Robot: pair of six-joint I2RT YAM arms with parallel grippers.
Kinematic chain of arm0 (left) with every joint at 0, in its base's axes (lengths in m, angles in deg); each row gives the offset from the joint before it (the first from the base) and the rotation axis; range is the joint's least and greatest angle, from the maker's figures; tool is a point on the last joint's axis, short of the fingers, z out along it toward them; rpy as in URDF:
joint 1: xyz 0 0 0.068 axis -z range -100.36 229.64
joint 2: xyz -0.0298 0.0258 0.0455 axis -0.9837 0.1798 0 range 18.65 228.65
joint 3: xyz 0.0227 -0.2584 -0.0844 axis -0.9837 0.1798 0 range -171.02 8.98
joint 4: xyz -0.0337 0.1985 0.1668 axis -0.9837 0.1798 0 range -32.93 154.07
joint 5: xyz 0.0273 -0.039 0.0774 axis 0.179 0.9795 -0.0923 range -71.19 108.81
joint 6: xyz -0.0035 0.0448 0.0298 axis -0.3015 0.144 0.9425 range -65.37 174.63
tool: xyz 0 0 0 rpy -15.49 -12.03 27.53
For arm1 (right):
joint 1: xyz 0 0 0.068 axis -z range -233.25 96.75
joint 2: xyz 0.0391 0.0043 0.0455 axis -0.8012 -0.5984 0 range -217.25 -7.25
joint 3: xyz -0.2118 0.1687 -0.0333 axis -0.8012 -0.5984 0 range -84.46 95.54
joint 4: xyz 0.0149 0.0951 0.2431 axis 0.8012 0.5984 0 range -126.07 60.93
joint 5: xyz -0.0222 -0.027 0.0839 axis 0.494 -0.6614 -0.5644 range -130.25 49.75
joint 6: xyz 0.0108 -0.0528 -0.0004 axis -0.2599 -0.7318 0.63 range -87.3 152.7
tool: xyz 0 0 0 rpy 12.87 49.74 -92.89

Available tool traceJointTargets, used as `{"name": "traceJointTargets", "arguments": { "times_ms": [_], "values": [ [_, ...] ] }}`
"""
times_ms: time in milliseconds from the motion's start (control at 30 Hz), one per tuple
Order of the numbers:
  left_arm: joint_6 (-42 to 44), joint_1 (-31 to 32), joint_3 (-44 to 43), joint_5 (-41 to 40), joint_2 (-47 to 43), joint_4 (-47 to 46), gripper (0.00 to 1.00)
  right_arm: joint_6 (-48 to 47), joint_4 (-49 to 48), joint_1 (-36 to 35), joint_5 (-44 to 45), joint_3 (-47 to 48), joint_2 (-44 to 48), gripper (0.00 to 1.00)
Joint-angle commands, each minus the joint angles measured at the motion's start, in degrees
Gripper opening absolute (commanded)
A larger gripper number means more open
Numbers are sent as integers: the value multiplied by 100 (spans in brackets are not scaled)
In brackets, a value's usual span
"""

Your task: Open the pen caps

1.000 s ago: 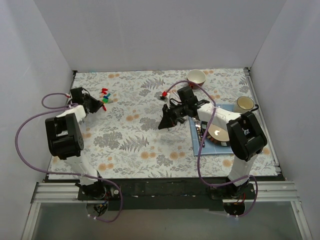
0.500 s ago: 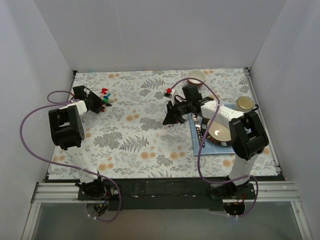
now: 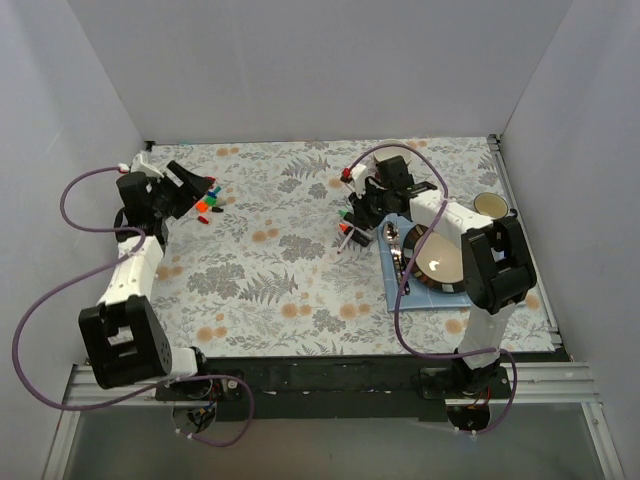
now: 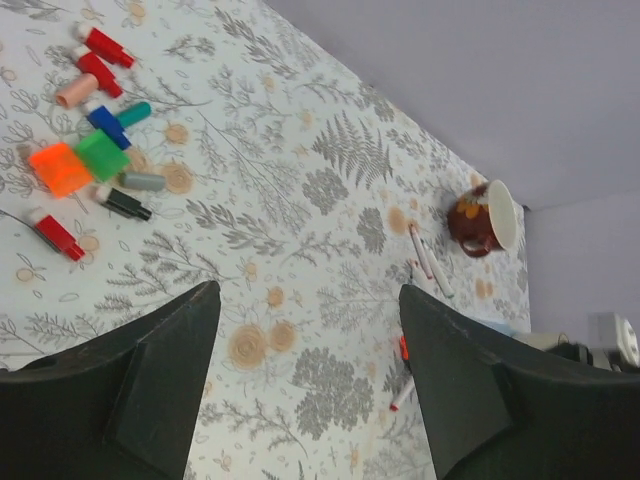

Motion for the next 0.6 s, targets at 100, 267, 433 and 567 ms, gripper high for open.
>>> {"name": "traceJointTargets", "arguments": {
  "times_ms": [100,267,433,567],
  "values": [
    [269,3,1324,1054,-1483,-107,73,-596,201,88,1176,342,-451,21],
    [471,38,1711,959,-2406,254,77,-693,324,115,1317,500,-707,31],
    [612,108,2010,880,-2706,316,80,-667,324,158,1238,413,-540,43],
    [525,152,2107,932,-2786,202,98,-631,332,237,1020,360,-251,44]
  ]
}}
